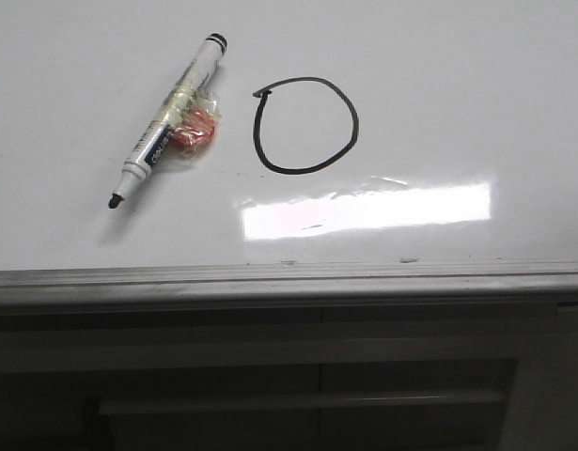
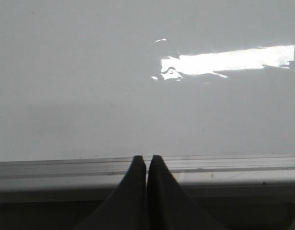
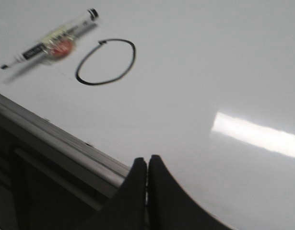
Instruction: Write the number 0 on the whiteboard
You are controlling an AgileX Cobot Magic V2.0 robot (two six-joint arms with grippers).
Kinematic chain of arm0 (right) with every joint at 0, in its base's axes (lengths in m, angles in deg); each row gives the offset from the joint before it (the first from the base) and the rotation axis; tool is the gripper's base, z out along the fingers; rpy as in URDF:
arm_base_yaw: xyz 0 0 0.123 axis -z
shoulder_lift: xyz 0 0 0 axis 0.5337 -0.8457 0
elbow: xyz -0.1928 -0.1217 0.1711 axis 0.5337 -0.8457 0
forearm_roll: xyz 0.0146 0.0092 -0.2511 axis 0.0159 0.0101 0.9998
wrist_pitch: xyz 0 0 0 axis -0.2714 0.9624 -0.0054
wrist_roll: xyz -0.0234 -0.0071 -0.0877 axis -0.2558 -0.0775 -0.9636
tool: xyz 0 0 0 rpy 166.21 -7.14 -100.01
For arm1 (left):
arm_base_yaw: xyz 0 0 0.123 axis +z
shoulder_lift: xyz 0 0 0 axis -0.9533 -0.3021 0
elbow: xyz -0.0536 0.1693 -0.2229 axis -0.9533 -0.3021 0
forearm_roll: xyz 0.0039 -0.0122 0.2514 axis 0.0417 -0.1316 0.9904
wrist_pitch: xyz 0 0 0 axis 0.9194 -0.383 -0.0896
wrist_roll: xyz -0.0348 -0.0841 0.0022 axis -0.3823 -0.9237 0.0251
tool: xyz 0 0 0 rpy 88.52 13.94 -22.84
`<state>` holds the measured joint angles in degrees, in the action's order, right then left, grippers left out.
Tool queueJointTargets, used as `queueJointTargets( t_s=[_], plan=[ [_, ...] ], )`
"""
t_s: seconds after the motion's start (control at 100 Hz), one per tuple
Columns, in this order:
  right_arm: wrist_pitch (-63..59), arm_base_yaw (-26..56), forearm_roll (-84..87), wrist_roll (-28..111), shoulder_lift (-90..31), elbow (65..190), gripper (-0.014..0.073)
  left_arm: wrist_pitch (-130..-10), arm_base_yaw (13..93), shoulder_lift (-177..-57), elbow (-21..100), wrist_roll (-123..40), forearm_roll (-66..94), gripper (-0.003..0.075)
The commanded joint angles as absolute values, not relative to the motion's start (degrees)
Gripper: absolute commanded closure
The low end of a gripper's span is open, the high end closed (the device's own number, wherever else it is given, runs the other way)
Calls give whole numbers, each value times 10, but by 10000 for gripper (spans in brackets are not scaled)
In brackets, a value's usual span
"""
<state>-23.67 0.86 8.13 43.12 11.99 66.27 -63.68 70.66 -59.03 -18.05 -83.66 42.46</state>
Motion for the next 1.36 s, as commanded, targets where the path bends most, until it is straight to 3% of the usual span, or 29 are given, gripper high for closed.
queueJointTargets(
  t_s=[0.0, 0.2, 0.45, 0.6, 1.35],
  plan=[
    [-257, 54, 105, 450, 116, 656, 648, -665, 708, -575, -198, -838, 418, 740],
    [-139, 152, 123, 453, 143, 656, 648, -665, 708, -575, -198, -838, 418, 740],
    [31, 186, 188, 471, 262, 656, 651, -665, 708, -575, -198, -838, 418, 740],
    [27, 189, 202, 473, 308, 656, 654, -665, 708, -575, -198, -838, 418, 740],
    [27, 189, 202, 487, 308, 656, 654, -665, 708, -575, -198, -838, 418, 740]
  ],
)
